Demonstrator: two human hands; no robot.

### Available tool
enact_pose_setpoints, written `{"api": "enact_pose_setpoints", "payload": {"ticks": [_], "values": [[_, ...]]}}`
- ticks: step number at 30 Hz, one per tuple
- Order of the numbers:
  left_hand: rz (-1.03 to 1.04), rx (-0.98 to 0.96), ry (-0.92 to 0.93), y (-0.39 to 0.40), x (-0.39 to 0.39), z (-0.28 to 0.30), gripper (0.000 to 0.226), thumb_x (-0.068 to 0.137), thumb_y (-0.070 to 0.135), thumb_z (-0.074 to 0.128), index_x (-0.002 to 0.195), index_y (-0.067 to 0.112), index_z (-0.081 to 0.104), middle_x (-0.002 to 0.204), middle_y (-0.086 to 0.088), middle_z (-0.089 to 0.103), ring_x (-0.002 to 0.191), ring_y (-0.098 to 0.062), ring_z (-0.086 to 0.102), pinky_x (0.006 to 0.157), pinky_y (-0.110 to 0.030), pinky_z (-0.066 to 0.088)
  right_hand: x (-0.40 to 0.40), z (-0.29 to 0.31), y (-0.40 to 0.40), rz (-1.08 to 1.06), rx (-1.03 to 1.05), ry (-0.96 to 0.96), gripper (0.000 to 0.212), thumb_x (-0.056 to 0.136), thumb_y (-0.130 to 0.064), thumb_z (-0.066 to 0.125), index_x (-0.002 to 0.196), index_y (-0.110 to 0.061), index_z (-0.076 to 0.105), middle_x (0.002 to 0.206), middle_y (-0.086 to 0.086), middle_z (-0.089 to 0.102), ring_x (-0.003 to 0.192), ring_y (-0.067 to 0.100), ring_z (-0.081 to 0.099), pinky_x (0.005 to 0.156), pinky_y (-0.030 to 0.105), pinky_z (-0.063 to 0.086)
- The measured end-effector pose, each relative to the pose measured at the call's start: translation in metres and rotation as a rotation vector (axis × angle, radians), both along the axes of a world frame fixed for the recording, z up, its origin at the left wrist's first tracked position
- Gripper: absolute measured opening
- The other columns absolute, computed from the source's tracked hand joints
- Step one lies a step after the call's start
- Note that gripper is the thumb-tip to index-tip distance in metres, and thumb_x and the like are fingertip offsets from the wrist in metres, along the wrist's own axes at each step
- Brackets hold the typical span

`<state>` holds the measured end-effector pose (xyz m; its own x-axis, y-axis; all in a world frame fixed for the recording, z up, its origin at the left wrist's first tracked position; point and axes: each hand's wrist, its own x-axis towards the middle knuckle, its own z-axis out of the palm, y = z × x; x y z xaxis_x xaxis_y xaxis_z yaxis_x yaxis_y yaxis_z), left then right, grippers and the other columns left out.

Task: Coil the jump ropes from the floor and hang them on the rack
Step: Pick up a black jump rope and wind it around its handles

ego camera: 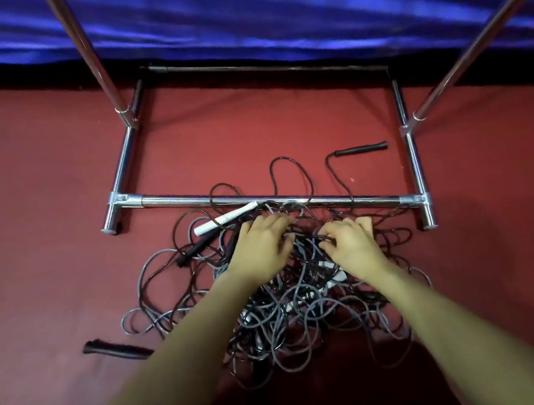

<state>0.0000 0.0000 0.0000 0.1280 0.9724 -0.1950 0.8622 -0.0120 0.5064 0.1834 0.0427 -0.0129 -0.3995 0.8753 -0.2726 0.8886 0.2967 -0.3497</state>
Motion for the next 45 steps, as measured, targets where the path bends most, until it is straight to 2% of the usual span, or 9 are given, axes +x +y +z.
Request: {"api": "enact_pose_setpoints", "payload": {"ticks": [5,10,15,24,28,33,39,42,45], "values": [[-0.082,-0.056,-0.046,0.004,0.005,0.010,0.039,0.102,0.033,0.036,0.139,0.024,0.043,0.142,0.006,0.046,0.129,-0.016,0.038,0.100,-0.032,0.023,-0.003,0.025,-0.004,0.003,0.095,0.285,0.013,0.089,-0.023,0.065,0.095,-0.014,0.072,0.093,-0.005,0.071,0.089,0.018,0.060,0.082,0.024,0.025],[0.041,0.075,-0.240,0.000,0.001,0.056,0.021,0.099,0.029,0.047,0.103,0.015,0.064,0.077,0.003,0.059,0.083,-0.026,0.061,0.064,-0.029,0.036,-0.005,0.087,-0.006,-0.139,0.077,0.519,0.010,0.087,-0.024,0.067,0.092,-0.015,0.072,0.075,-0.003,0.065,0.071,0.018,0.060,0.069,0.038,0.050],[0.166,0.228,-0.482,-0.003,-0.011,0.133,0.017,0.096,0.025,0.054,0.091,0.019,0.068,0.083,0.006,0.071,0.080,-0.010,0.066,0.075,-0.023,0.049,-0.010,0.151,-0.019,-0.257,0.014,0.799,0.007,0.086,-0.013,0.068,0.085,-0.019,0.069,0.071,-0.003,0.064,0.065,0.000,0.054,0.065,0.020,0.046],[0.226,0.279,-0.949,-0.014,-0.015,0.276,0.018,0.096,0.007,0.052,0.083,0.011,0.063,0.069,0.001,0.070,0.060,-0.007,0.066,0.064,-0.017,0.054,-0.022,0.252,-0.041,-0.138,-0.044,0.984,0.020,0.095,-0.009,0.054,0.102,-0.023,0.066,0.104,-0.008,0.068,0.094,-0.004,0.060,0.096,0.020,0.045],[0.271,0.297,-1.085,-0.026,-0.012,0.320,0.016,0.096,0.010,0.052,0.084,0.010,0.062,0.072,-0.005,0.072,0.064,-0.018,0.070,0.067,-0.025,0.058,-0.028,0.279,-0.057,0.014,-0.188,0.991,0.023,0.099,-0.007,0.043,0.110,-0.016,0.061,0.109,0.000,0.066,0.097,-0.008,0.060,0.093,0.008,0.040],[0.388,0.295,-1.199,-0.038,-0.010,0.319,0.018,0.100,0.021,0.046,0.093,0.015,0.062,0.081,-0.009,0.071,0.070,-0.019,0.071,0.072,-0.029,0.057,-0.030,0.298,-0.068,-0.002,-0.338,1.083,0.021,0.099,-0.004,0.042,0.088,-0.012,0.058,0.074,-0.001,0.071,0.070,0.001,0.067,0.064,0.010,0.048],[0.217,-0.036,-1.083,-0.033,-0.001,0.289,0.031,0.098,0.038,0.038,0.103,0.018,0.061,0.104,0.001,0.070,0.088,-0.002,0.066,0.096,-0.025,0.044,-0.026,0.326,-0.060,-0.247,-0.381,1.569,0.020,0.100,-0.010,0.039,0.088,-0.012,0.055,0.072,0.002,0.072,0.073,0.013,0.071,0.071,0.025,0.057],[0.078,-0.034,-1.014,-0.041,0.009,0.278,0.028,0.086,0.039,0.049,0.104,0.020,0.061,0.103,0.008,0.071,0.105,-0.009,0.062,0.114,-0.042,0.030,-0.023,0.337,-0.056,-0.330,-0.447,1.864,0.022,0.101,-0.010,0.036,0.087,-0.011,0.053,0.073,0.005,0.071,0.077,0.017,0.071,0.083,0.031,0.055],[-0.025,-0.062,-0.975,-0.052,0.020,0.277,0.028,0.098,0.032,0.043,0.116,0.017,0.059,0.116,-0.003,0.067,0.118,-0.018,0.057,0.111,-0.036,0.034,-0.027,0.343,-0.054,-0.393,-0.484,2.009,0.023,0.102,-0.012,0.035,0.086,-0.011,0.052,0.070,0.004,0.070,0.076,0.017,0.071,0.087,0.033,0.051]]}}
